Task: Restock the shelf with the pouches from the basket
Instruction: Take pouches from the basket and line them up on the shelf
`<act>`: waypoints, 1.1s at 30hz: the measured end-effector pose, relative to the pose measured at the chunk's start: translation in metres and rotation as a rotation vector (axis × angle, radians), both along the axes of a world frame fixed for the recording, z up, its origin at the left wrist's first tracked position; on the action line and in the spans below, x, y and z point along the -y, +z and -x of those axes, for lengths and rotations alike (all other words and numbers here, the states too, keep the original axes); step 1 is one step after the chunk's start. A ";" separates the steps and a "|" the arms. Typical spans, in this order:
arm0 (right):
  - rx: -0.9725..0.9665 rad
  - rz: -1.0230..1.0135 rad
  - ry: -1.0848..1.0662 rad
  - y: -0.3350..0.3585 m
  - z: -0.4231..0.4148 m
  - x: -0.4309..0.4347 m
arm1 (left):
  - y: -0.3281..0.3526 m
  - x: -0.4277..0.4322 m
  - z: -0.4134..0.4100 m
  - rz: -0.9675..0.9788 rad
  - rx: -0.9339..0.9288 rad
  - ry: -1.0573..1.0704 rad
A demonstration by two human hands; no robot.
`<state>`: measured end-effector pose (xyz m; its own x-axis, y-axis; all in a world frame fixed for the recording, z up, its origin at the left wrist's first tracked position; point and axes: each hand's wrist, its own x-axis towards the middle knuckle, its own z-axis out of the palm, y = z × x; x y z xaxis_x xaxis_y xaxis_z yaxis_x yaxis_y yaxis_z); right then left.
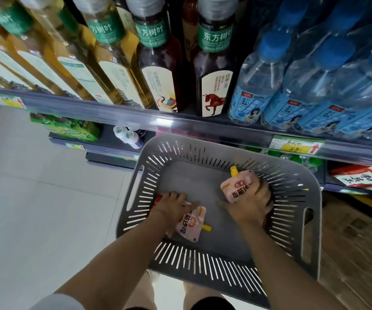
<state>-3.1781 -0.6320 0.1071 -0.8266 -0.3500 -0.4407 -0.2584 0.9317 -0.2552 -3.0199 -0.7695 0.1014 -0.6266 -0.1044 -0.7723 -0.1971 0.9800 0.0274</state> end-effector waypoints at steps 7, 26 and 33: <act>0.231 -0.094 0.086 -0.008 0.012 -0.013 | 0.003 -0.001 0.002 -0.010 0.013 0.115; -0.009 0.366 -0.330 0.134 -0.031 -0.014 | 0.132 0.017 -0.008 -0.163 -0.614 0.666; -0.181 0.512 -0.284 0.228 -0.078 0.010 | 0.230 0.044 -0.039 -0.166 -0.942 0.610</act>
<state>-3.1003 -0.6419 0.3351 -0.9647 -0.2351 -0.1190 -0.0987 0.7409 -0.6644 -2.9811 -0.8131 0.3311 -0.8454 -0.5314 -0.0531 -0.4727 0.6982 0.5377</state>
